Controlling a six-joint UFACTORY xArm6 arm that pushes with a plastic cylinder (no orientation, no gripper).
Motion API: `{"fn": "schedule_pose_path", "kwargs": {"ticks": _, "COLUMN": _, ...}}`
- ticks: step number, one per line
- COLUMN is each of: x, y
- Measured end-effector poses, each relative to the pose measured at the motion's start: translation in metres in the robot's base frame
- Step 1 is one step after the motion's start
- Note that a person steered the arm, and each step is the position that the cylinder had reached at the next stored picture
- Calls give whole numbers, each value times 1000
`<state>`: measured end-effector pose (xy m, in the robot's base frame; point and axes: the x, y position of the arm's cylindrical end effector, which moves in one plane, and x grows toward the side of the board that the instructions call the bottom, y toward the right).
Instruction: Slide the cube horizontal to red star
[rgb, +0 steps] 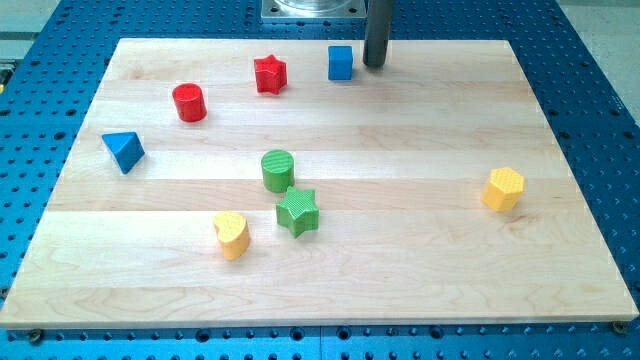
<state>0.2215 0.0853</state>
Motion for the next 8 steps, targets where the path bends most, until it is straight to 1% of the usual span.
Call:
{"fn": "schedule_pose_path", "kwargs": {"ticks": 1, "x": -5, "y": -29}}
{"fn": "schedule_pose_path", "kwargs": {"ticks": 2, "x": -2, "y": -76}}
{"fn": "schedule_pose_path", "kwargs": {"ticks": 3, "x": 32, "y": -82}}
{"fn": "schedule_pose_path", "kwargs": {"ticks": 4, "x": 76, "y": -86}}
{"fn": "schedule_pose_path", "kwargs": {"ticks": 5, "x": 83, "y": -105}}
{"fn": "schedule_pose_path", "kwargs": {"ticks": 6, "x": 59, "y": -72}}
{"fn": "schedule_pose_path", "kwargs": {"ticks": 7, "x": 56, "y": -82}}
{"fn": "schedule_pose_path", "kwargs": {"ticks": 8, "x": 56, "y": -106}}
